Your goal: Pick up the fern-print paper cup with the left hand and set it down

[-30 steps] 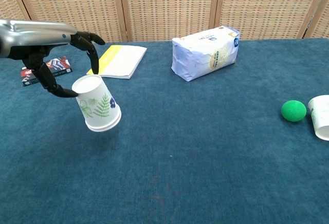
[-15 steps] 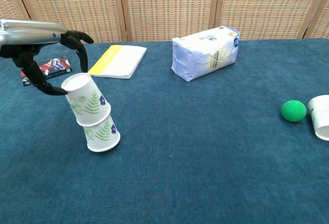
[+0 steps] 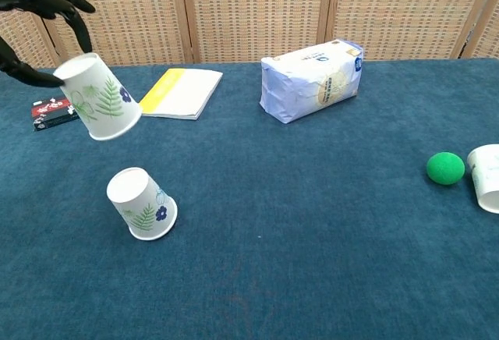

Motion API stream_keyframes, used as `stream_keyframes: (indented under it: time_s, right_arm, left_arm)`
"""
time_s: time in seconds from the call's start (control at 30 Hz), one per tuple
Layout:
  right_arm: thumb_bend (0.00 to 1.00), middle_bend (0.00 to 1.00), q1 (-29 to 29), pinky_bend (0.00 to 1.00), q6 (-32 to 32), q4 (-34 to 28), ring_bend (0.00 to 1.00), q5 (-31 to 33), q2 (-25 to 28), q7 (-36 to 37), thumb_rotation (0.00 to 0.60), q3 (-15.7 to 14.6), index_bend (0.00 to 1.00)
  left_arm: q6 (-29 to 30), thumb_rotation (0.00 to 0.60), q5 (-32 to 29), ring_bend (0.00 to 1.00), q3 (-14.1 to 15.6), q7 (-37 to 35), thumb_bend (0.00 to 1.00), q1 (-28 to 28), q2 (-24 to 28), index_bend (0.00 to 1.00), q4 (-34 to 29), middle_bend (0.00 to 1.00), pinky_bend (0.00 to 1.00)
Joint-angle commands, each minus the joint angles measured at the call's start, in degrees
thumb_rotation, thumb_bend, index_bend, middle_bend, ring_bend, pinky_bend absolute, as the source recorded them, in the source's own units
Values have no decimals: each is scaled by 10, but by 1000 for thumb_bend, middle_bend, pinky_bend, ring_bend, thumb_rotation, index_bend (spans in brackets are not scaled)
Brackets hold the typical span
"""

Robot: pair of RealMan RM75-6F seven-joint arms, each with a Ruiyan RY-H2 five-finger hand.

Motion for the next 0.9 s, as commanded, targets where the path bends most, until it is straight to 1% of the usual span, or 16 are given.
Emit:
stream_keyframes:
  time_s: [0.03, 0.17, 0.23, 0.3, 0.43, 0.5, 0.9]
  right_arm:
    - [0, 0, 0, 0, 0, -1, 0, 0, 0, 0, 600, 0, 0]
    - [0, 0, 0, 0, 0, -1, 0, 1, 0, 0, 600, 0, 0]
    - [0, 0, 1, 0, -2, -1, 0, 1, 0, 0, 600, 0, 0]
    - [0, 0, 1, 0, -3, -1, 0, 1, 0, -2, 600, 0, 0]
    - [0, 0, 1, 0, -5, -1, 0, 3, -2, -6, 600, -1, 0]
    - [0, 0, 2, 0, -6, -1, 0, 4, -2, -8, 600, 0, 0]
    - [0, 0, 2, 0, -9, -1, 0, 9, 0, -5, 600, 0, 0]
  left_arm:
    - [-31, 600, 36, 0, -8, -53, 323, 25, 43, 394, 12, 0, 0]
    - [-55, 600, 46, 0, 14, -53, 325, 33, 42, 394, 48, 0, 0]
    - [-71, 600, 52, 0, 40, -35, 326, 36, 16, 395, 80, 0, 0]
    - [-74, 600, 57, 0, 50, -32, 326, 40, -9, 394, 103, 0, 0]
    - [-79, 600, 65, 0, 55, -45, 326, 46, -49, 394, 138, 0, 0]
    - [-83, 600, 67, 0, 57, -47, 327, 45, -60, 394, 145, 0, 0]
    - [-63, 600, 48, 0, 68, 23, 326, 33, -112, 394, 137, 0, 0]
